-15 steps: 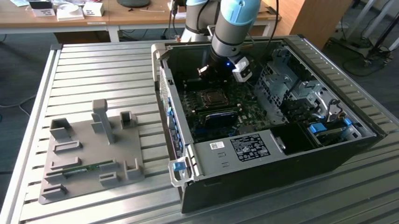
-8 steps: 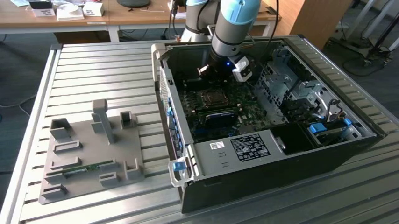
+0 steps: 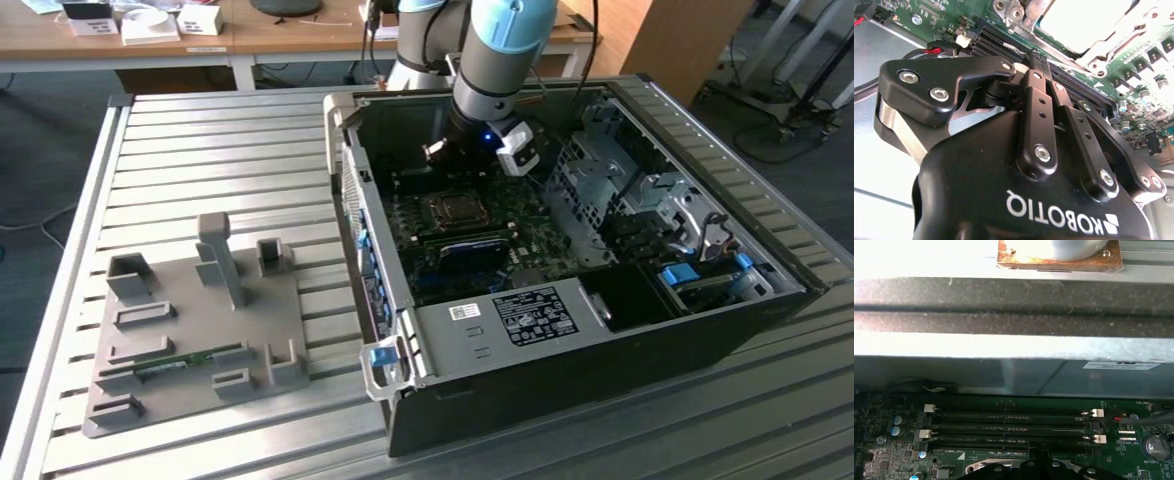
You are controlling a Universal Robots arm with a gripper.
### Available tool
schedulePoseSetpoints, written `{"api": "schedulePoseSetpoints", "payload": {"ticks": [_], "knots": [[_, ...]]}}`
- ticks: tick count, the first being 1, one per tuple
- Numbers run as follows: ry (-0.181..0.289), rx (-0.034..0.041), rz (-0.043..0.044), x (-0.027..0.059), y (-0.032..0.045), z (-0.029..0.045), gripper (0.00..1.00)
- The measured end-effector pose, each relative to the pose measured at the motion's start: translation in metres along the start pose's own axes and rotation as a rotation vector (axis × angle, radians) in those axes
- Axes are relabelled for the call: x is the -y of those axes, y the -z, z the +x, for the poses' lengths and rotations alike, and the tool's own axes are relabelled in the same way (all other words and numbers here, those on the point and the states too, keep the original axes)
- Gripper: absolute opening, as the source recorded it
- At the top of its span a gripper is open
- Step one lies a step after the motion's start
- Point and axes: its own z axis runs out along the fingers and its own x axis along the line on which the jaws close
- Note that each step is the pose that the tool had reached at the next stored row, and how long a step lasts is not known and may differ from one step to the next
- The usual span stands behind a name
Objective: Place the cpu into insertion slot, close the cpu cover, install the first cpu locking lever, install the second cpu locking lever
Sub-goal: 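Install the first cpu locking lever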
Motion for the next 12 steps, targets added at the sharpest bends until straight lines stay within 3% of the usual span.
{"api": "schedulePoseSetpoints", "payload": {"ticks": [12], "knots": [[-0.004, 0.0011, 0.0001, -0.0009, 0.0032, -0.0002, 0.11]]}}
